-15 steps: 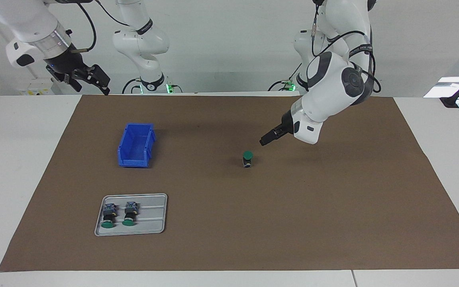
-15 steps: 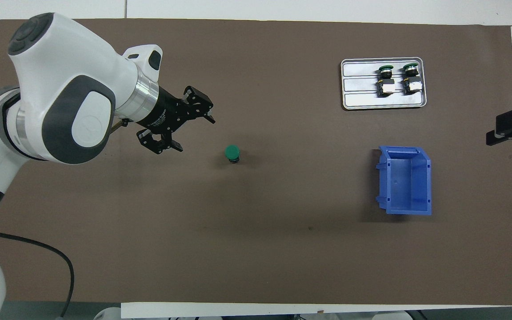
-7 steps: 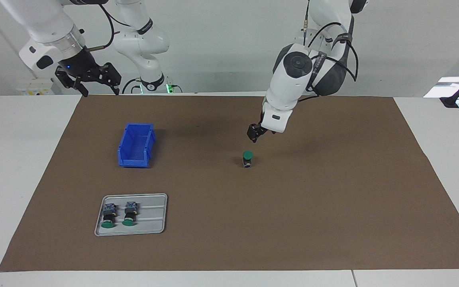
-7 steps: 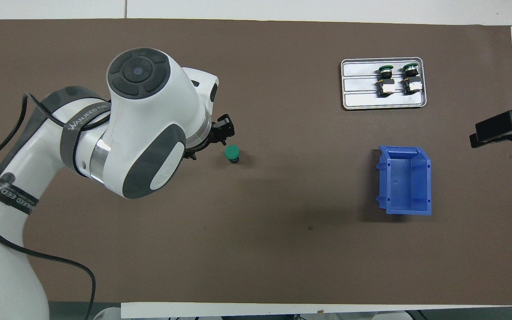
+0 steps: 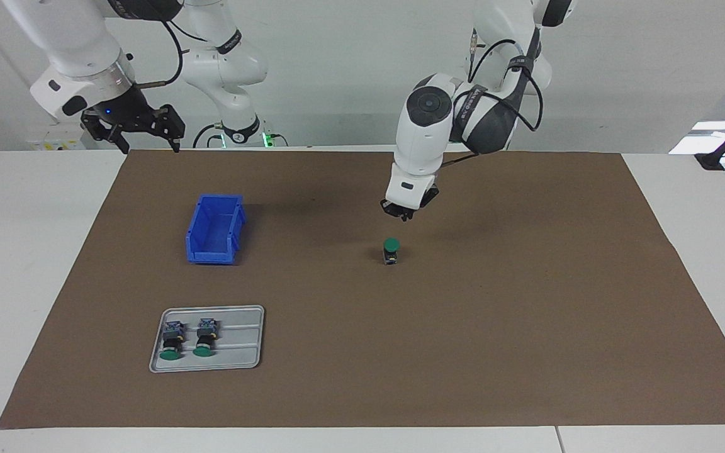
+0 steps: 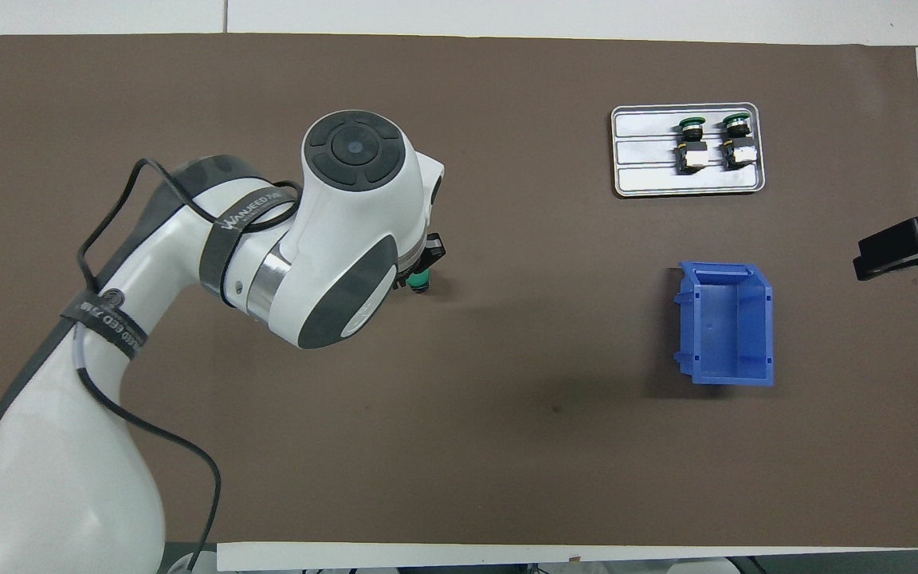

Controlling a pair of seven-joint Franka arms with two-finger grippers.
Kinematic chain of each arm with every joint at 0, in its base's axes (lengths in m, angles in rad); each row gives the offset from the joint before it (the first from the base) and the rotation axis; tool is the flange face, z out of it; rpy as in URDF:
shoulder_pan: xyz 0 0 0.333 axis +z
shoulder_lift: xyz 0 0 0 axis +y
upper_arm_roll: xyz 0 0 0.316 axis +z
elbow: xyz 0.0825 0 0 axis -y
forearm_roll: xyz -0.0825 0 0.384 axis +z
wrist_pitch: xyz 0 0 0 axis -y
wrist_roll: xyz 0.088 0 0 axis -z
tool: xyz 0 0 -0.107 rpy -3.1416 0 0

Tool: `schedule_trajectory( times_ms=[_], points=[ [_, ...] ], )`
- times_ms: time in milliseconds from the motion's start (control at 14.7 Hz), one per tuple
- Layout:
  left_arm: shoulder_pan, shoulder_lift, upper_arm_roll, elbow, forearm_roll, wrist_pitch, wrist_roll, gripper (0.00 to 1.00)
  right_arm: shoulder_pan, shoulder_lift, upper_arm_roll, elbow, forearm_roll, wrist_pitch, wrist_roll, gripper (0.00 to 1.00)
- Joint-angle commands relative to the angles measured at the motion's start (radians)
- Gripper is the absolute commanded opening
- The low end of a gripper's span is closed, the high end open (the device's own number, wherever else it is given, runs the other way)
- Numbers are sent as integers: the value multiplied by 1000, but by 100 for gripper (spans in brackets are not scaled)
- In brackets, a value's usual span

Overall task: Place and press button with both arms
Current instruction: 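Move the left gripper down over the top of the button, then press down on the green button with the left gripper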

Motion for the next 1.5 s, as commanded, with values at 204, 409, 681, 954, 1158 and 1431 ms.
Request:
schedule_trajectory(
  times_ms=[204, 409, 681, 954, 1158, 1431],
  points=[
    [-34, 67, 24, 71, -38, 33, -15, 0, -16, -26, -2, -30, -13, 2, -19, 99],
    [-31, 67, 25, 64, -35, 57, -6, 0, -12, -26, -3, -30, -13, 2, -21, 99],
    [-8, 69, 25, 31, -35, 117, -2, 0, -9, -26, -2, -30, -10, 2, -26, 99],
    [-9, 57, 25, -24, -35, 154, 3, 0, -6, -26, -2, -30, -5, 2, -27, 99],
    [-11, 47, 24, -47, -35, 171, 3, 0, -2, -26, 5, -27, -3, 8, -24, 99],
    [-16, 38, 24, -76, -35, 188, 0, 0, -3, -26, 5, -28, -3, 14, -26, 99]
  ],
)
